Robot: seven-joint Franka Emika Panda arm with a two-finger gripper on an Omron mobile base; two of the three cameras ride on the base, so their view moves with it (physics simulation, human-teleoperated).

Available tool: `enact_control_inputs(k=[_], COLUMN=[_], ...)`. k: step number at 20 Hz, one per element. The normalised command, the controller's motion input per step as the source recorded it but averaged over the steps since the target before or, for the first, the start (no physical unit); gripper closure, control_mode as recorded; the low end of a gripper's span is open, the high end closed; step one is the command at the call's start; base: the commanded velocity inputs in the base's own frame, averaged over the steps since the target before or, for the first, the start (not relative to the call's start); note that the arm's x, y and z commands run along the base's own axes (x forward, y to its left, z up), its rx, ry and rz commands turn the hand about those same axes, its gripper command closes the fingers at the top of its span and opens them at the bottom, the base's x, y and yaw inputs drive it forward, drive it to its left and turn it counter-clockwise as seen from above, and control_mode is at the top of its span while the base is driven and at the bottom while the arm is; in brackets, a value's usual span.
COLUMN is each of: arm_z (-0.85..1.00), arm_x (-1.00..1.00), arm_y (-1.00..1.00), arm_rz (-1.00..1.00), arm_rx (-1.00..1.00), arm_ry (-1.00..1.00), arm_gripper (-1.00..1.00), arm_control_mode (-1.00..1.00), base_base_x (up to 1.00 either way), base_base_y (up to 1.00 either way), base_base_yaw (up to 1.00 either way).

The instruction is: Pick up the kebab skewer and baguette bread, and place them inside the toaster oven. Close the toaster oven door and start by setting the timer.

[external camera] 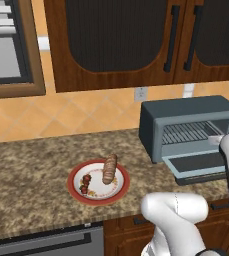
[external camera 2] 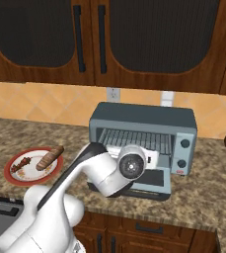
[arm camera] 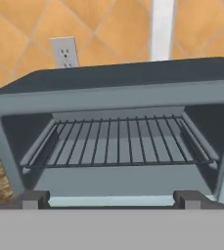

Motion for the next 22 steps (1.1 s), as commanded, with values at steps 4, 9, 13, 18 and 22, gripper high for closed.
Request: enact_control_inputs(k=[4,9,13,18,22], arm_z=[-0.29,-0.24,-0.12,-0.01,0.00], arm_x=[0.21,0.42,0.36,0.27,0.36], arm_y=[0.00,0.00,-0.01,0.00,0.00], arm_rz=[0.00,0.00,0.00,0.00,0.00], arm_rx=[0.00,0.00,0.00,0.00,0.00], arm_ry=[-0.15,-0.07,-0.02,0.00,0.00], arm_gripper=[-1.00,-1.00,-1.00,-1.00,-1.00], arm_control_mode=[-1.00,-1.00,-1.00,-1.00,-1.00], base_base_x=[0.00,0.00,0.00,0.00,0.00], base_base_y=[0.00,0.00,0.00,0.00,0.00], base_base_yaw=[0.00,0.00,0.00,0.00,0.00])
